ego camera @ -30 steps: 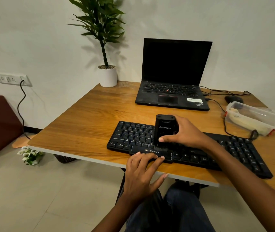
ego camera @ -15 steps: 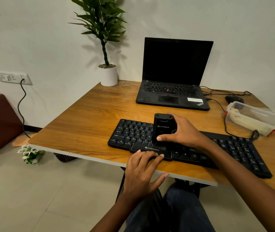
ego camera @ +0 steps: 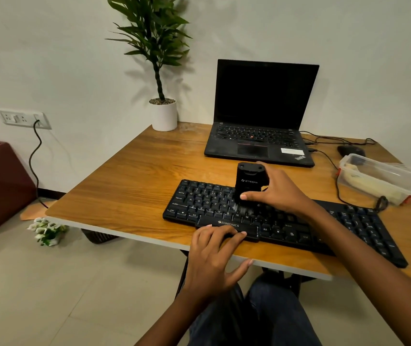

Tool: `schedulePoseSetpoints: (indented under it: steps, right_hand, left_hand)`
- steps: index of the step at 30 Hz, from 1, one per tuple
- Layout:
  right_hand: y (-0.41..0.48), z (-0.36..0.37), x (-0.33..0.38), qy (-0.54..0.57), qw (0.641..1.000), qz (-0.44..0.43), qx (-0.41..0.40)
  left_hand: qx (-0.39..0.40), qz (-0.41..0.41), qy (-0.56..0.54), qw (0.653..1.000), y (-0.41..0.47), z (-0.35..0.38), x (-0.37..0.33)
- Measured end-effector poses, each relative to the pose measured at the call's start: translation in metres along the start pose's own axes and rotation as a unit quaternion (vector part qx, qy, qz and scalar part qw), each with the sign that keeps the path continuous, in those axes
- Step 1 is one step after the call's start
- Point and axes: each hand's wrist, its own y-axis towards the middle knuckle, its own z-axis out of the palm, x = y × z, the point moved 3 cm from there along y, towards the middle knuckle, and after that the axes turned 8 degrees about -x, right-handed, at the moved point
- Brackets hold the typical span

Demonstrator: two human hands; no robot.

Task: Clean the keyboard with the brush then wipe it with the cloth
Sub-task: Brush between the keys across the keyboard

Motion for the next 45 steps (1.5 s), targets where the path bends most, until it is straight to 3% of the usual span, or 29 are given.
schedulePoseSetpoints:
  steps: [4,8,15,23,27,30,34,40,45]
  right_hand:
    - [0.002,-0.003,0.007,-0.024,0.997,-0.013,-0.075]
    - [-0.01,0.017,0.015,0.039,0.999,-0.01,0.007]
    - [-0.001,0.019,0.019,0.032,0.998,-0.025,0.04]
    - [-0.001,0.019,0.016,0.041,0.998,-0.025,0.027]
    - [0.002,0.012,0.016,0.027,0.999,-0.031,-0.024]
    - [-0.006,0.021,0.018,0.055,0.998,-0.016,0.023]
    - [0.0,0.01,0.021,0.002,0.995,-0.019,0.095]
    - [0.0,0.021,0.021,0.039,0.997,-0.006,0.066]
    - [0.01,0.016,0.033,-0.025,0.995,-0.037,0.092]
  left_hand:
    - [0.029,0.021,-0.016,0.999,0.01,-0.003,0.006]
    - [0.044,0.025,-0.028,0.998,0.014,-0.004,0.01]
    - [0.043,0.01,-0.048,0.998,0.013,-0.004,0.01]
    - [0.037,0.005,-0.056,0.998,0.013,-0.004,0.011]
    - [0.038,0.002,-0.06,0.997,0.013,-0.005,0.01]
    - [0.038,0.0,-0.058,0.998,0.013,-0.005,0.011]
    - [0.036,-0.001,-0.06,0.998,0.014,-0.005,0.011]
    - [0.031,0.0,-0.061,0.998,0.013,-0.005,0.011]
    - [0.033,-0.002,-0.058,0.998,0.012,-0.004,0.011]
